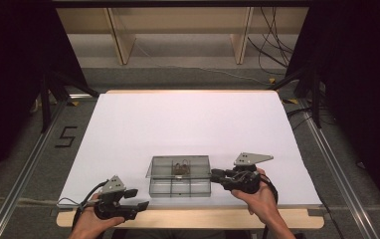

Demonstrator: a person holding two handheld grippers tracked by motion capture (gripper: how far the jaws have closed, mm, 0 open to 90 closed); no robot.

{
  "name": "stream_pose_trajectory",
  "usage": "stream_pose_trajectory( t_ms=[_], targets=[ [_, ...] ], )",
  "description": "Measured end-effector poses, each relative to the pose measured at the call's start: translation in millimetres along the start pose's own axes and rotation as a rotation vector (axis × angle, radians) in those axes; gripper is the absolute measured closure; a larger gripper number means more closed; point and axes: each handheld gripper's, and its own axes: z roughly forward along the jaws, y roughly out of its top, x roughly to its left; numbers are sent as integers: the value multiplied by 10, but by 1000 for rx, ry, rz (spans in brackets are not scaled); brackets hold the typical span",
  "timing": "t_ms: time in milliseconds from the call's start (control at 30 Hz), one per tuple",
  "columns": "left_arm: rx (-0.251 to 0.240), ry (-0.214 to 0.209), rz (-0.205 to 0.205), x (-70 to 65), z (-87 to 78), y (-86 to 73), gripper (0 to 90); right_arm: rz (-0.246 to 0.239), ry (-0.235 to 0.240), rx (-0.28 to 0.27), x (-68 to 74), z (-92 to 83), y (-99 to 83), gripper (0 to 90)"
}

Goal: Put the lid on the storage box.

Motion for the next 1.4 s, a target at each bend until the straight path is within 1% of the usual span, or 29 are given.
stream_pose_trajectory(
  t_ms=[67, 133, 167, 200, 233, 267, 300, 433, 467, 500, 533, 567, 600, 633, 667, 700, 733, 800, 900, 933, 1000, 1067, 1100, 1167, 1233, 1267, 1333, 1367, 1400],
  targets=[
    [1, 0, -2, 0, 0, 0, 358, 27, 20, -11, -8, 14, -24, 785],
    [1, -1, -1, -1, 1, -1, 357, 23, 51, -15, -20, 28, -39, 792],
    [-2, -3, -5, -5, 2, -1, 358, 14, 36, -11, -17, 22, -40, 798],
    [11, -11, 12, 3, -10, 0, 358, 35, 27, 7, -3, 25, -43, 807],
    [8, -11, 10, 0, -8, -2, 358, 36, 48, 2, 18, 24, -49, 819],
    [8, -11, 10, 0, -8, -2, 358, 36, 48, 2, 18, 24, -49, 819],
    [7, -11, 8, -2, -7, -4, 358, 10, 43, -1, 4, 31, -52, 820],
    [6, -11, 5, -4, -5, -7, 358, 32, 43, 27, 55, 7, -69, 838],
    [3, -7, 1, -5, -2, -9, 359, 25, 44, 21, 55, 12, -79, 848],
    [5, -2, 3, -1, -2, -9, 359, -14, 47, 23, 35, 18, -79, 855],
    [5, -1, 4, -2, -3, -9, 359, -24, 33, 20, 40, 11, -83, 857],
    [1, -6, -1, -8, -2, -9, 359, 5, 42, 38, 64, 8, -98, 860],
    [-8, -11, -10, -18, 5, -11, 358, -28, 31, 31, 47, 13, -104, 862],
    [-8, -11, -10, -18, 5, -11, 358, -28, 31, 31, 47, 13, -104, 862],
    [-7, -11, -8, -17, 4, -11, 356, 6, 39, 42, 72, 18, -127, 863],
    [-7, -11, -8, -17, 4, -11, 355, 6, 39, 42, 72, 18, -127, 863],
    [-7, -11, -8, -16, 2, -11, 355, -22, 27, 41, 60, 14, -128, 863],
    [-7, -10, -8, -17, 0, -10, 352, 10, 41, 56, 83, 15, -146, 864],
    [-6, -4, -8, -21, -1, -10, 341, -7, 33, 53, 65, 21, -162, 864],
    [-5, -4, -9, -21, -1, -10, 334, -20, 18, 58, 60, 20, -167, 864],
    [1, -6, 0, -10, -4, -11, 330, 19, 35, 68, 88, 16, -176, 863],
    [-8, -6, -11, -19, 3, -13, 329, -34, 29, 57, 56, 26, -181, 864],
    [-10, -5, -11, -21, 5, -14, 329, -35, 22, 59, 61, 18, -181, 864],
    [-17, -5, -21, -29, 13, -17, 327, 10, 29, 73, 94, 12, -191, 863],
    [-13, -6, -20, -29, 10, -16, 325, -8, 27, 70, 83, 14, -197, 863],
    [-13, -6, -20, -30, 10, -16, 324, -39, 36, 65, 64, 21, -198, 863],
    [-7, 1, -12, -25, 1, -15, 321, -41, 0, 74, 80, 0, -203, 863],
    [-6, 0, -11, -23, 0, -14, 319, -11, 24, 79, 98, 6, -211, 863],
    [-6, 1, -10, -23, -1, -14, 318, -13, 25, 79, 97, 10, -216, 863]
  ],
)
